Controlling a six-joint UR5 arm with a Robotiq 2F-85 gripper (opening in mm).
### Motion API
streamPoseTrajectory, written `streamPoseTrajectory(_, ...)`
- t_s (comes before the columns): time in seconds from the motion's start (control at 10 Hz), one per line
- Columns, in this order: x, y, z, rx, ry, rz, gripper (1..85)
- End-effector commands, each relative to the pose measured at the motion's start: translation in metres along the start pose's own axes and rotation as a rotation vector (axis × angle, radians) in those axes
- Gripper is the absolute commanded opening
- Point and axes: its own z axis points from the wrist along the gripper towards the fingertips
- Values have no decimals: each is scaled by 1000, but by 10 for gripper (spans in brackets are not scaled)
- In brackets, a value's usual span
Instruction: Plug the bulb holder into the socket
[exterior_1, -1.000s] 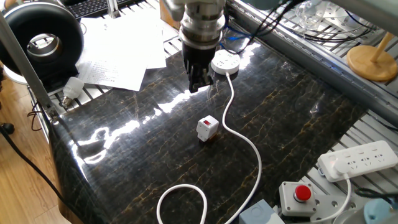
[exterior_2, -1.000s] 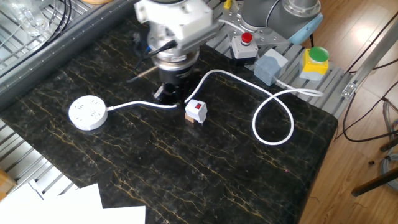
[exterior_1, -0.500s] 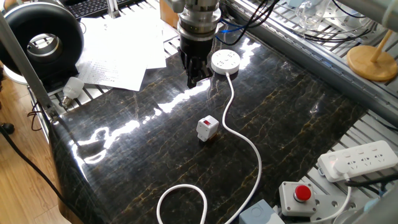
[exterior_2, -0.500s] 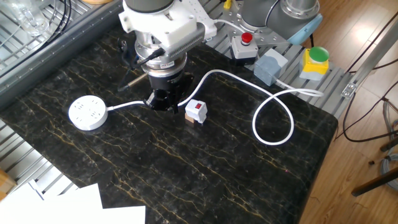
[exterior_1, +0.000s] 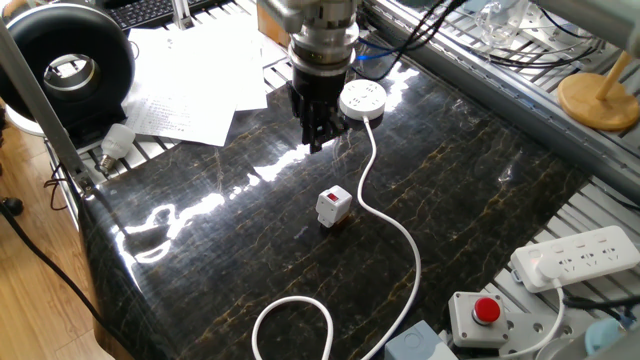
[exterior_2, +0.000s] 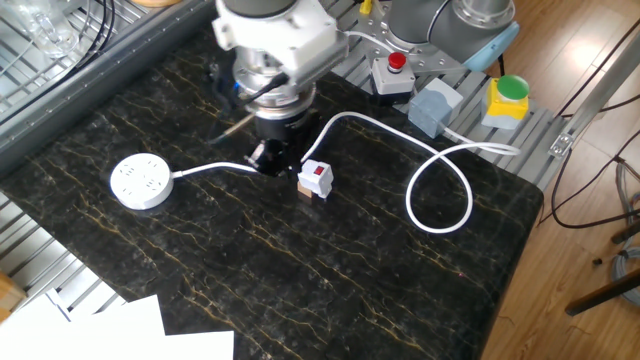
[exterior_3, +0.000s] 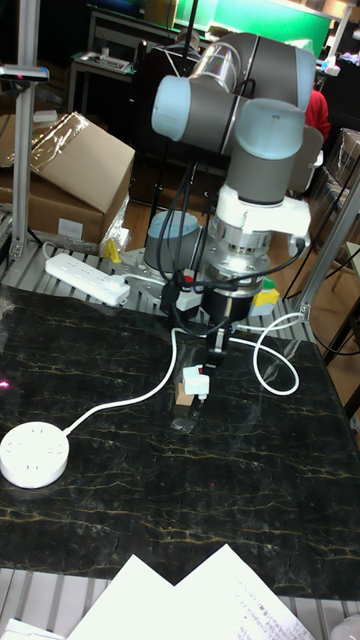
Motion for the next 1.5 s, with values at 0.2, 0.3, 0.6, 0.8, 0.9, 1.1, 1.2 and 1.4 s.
streamPoseTrajectory(0.2, -27, -3, 25, 101, -13, 103, 257)
streamPoseTrajectory(0.3, -35, -6, 29, 125, -20, 170, 147)
streamPoseTrajectory(0.6, -38, -12, 37, 168, -20, 423, 10)
streamPoseTrajectory(0.8, -41, -9, 46, 161, -31, 498, 10)
streamPoseTrajectory(0.9, -42, -11, 50, 167, -36, 526, 10)
streamPoseTrajectory(1.1, -42, -18, 58, 191, -53, 621, 10)
streamPoseTrajectory(1.2, -37, -24, 64, 219, -49, 674, 10)
streamPoseTrajectory(1.4, -36, -26, 70, 230, -55, 695, 10)
